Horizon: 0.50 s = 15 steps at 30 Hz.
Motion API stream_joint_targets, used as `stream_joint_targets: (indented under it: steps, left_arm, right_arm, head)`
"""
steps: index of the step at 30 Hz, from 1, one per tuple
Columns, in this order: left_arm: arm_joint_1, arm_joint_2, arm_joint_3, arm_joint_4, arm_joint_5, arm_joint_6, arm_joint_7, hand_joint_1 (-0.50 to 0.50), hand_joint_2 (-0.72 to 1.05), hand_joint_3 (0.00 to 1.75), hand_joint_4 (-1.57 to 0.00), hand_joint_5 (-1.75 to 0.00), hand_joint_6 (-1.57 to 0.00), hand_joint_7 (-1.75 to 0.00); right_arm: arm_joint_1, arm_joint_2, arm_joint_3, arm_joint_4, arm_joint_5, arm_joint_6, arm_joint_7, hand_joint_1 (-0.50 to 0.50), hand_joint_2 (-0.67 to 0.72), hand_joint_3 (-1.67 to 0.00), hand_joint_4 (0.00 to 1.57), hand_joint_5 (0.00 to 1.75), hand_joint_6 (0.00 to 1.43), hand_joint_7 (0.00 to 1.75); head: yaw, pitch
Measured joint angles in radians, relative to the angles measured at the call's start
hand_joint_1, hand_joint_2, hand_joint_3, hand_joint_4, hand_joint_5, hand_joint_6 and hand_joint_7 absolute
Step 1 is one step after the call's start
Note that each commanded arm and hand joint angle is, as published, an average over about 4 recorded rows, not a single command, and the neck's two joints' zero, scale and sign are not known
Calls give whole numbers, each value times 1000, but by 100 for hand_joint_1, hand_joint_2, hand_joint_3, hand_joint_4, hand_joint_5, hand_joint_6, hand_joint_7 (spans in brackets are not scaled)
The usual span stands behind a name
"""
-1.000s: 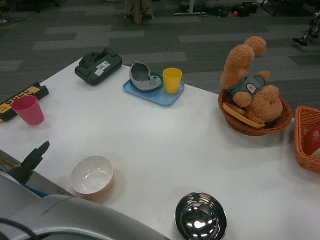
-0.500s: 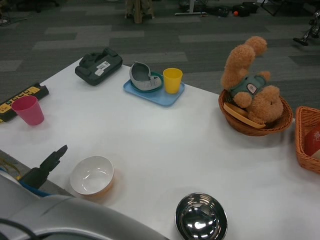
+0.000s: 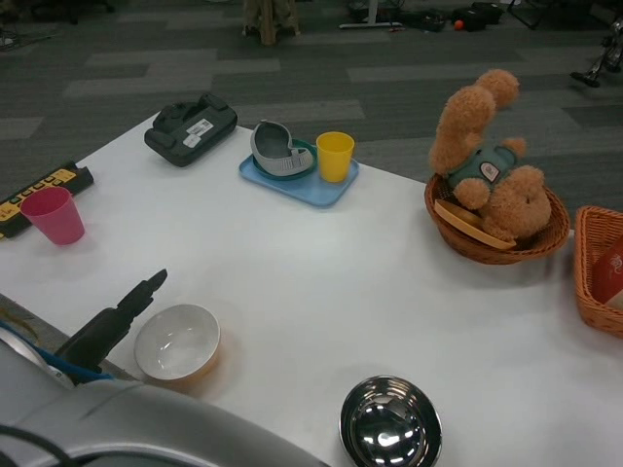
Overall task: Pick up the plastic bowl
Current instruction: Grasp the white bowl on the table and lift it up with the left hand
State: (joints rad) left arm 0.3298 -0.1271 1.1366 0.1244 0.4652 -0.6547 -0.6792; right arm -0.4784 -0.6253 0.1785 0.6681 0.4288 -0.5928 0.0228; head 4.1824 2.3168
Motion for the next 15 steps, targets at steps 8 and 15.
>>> stream_joint_targets:
  steps: [8, 15]
  left_arm:
    - [-20, 3, -4, 26, 15, 0, 0, -50, -2, 0, 0, 0, 0, 0]
    - [-22, 7, -26, 41, 15, 0, -1, -50, -2, 0, 0, 0, 0, -3]
  right_arm:
    - [0, 0, 0, -1, 0, 0, 0, -46, 47, 0, 0, 0, 0, 0]
    - [0, 0, 0, -16, 1, -1, 0, -46, 47, 0, 0, 0, 0, 0]
  head:
    - [4, 0]
    - [9, 0]
